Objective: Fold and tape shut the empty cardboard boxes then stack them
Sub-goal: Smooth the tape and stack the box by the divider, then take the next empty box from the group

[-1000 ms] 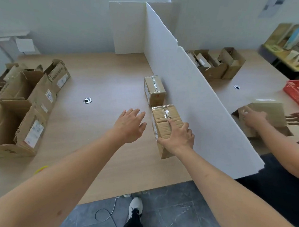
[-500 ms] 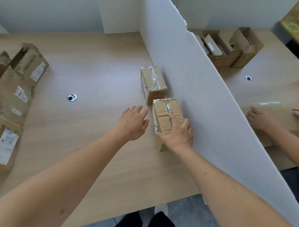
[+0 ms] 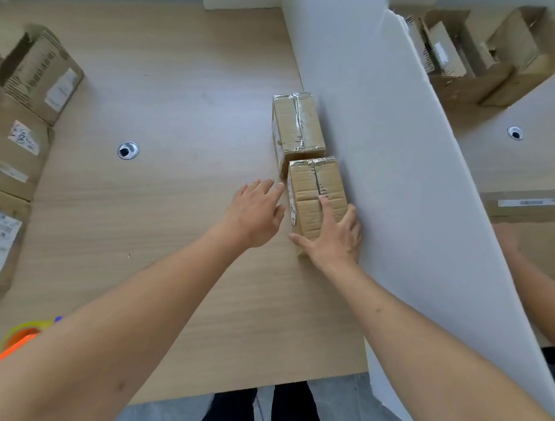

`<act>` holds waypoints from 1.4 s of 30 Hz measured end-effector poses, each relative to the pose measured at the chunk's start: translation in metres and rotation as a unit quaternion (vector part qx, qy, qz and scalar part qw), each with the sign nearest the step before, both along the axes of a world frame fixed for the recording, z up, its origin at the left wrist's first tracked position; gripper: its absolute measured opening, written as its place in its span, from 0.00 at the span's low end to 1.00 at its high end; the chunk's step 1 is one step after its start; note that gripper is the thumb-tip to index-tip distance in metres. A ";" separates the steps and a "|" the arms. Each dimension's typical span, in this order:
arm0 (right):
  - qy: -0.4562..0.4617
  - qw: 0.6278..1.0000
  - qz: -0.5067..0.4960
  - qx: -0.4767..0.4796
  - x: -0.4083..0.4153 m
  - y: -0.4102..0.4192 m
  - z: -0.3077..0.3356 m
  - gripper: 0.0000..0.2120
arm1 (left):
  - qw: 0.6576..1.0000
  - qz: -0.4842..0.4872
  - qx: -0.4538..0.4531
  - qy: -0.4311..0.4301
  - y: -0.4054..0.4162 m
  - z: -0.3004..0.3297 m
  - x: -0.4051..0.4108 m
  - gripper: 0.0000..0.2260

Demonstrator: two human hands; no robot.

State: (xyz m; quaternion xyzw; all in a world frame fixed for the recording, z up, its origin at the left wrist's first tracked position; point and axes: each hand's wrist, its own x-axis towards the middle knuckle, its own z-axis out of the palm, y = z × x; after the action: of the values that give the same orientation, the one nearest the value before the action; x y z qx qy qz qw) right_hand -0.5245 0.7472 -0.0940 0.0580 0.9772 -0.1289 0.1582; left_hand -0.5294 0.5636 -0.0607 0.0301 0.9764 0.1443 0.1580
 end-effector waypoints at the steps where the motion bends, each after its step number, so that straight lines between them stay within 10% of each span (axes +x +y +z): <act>1: -0.003 1.000 0.003 -0.001 -0.002 0.000 -0.001 0.52 | 1.000 0.003 0.000 0.001 0.000 0.000 0.000 0.24; 24: 0.097 0.978 0.181 -0.036 0.073 -0.036 0.083 0.30 | 0.998 0.000 -0.032 0.057 -0.031 0.054 0.106 0.26; 42: 0.098 0.921 0.371 -0.070 0.198 -0.112 0.147 0.27 | 0.975 0.190 -0.066 0.094 -0.096 0.103 0.291 0.24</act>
State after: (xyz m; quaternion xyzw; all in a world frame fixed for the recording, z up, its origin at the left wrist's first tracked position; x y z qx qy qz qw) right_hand -0.3270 0.6357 0.0534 -0.3332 0.9277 -0.1345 0.1018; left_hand -0.2384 0.4679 0.0421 -0.1526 0.9821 0.1037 0.0374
